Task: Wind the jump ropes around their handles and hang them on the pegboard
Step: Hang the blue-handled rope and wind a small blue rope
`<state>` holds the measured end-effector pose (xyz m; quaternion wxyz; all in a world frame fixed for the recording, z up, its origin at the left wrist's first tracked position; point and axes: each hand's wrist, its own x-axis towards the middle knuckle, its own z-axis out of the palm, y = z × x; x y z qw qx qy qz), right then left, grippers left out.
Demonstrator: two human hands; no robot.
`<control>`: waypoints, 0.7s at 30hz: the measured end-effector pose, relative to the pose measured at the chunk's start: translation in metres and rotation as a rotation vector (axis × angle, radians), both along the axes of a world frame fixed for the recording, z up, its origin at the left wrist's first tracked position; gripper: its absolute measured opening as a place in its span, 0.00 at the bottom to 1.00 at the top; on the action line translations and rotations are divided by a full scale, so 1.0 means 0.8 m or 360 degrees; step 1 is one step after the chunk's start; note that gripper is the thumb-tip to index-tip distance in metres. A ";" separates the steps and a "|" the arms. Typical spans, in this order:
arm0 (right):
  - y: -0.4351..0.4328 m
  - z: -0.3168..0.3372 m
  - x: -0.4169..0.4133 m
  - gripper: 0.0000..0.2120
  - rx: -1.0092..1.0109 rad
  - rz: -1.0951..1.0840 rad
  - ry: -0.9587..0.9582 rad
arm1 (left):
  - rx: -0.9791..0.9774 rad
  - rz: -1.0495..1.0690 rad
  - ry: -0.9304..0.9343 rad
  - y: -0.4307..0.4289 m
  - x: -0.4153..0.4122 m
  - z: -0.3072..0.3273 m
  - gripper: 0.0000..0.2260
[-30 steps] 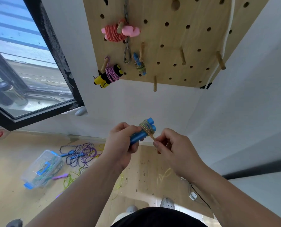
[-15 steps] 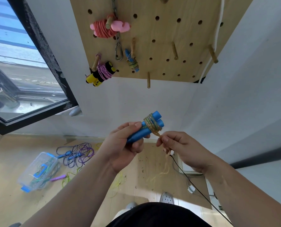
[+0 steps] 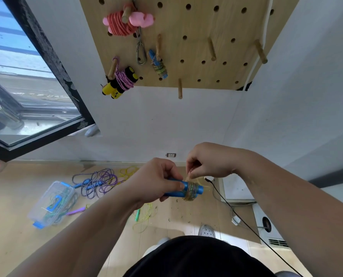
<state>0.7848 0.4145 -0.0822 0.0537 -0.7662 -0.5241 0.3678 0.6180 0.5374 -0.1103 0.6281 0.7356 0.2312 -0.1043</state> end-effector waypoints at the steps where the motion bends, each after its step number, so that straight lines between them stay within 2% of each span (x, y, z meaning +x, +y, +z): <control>1: 0.005 0.000 -0.004 0.03 -0.0020 0.0053 -0.0107 | 0.0082 -0.0036 0.0014 0.000 0.002 -0.005 0.05; 3: 0.013 0.001 -0.011 0.03 -0.0008 0.0117 -0.0276 | 0.0214 -0.0041 0.0040 0.001 0.007 -0.013 0.04; 5: 0.019 -0.001 -0.017 0.07 0.0042 0.0121 -0.0399 | 0.0355 0.0036 0.0013 0.002 0.012 -0.019 0.04; 8: 0.024 -0.006 -0.025 0.08 0.0178 -0.0010 -0.0435 | 0.0549 0.0252 -0.0068 0.004 0.019 -0.027 0.05; 10: 0.022 -0.008 -0.032 0.12 0.0296 -0.0165 -0.0393 | 0.0439 0.0480 -0.0111 0.005 0.023 -0.028 0.05; 12: 0.017 -0.005 -0.037 0.15 0.0463 -0.0304 -0.0352 | 0.0183 0.0741 -0.0153 0.006 0.026 -0.027 0.07; 15: 0.001 -0.001 -0.042 0.09 0.0685 -0.0582 -0.0261 | -0.0137 0.1037 -0.0223 0.004 0.028 -0.020 0.10; 18: -0.017 -0.008 -0.057 0.05 0.0689 -0.0770 -0.0101 | -0.0300 0.1232 -0.0245 0.002 0.030 -0.015 0.08; 21: -0.028 -0.019 -0.068 0.05 0.0739 -0.0860 0.0019 | -0.0521 0.1329 -0.0282 -0.004 0.031 -0.012 0.06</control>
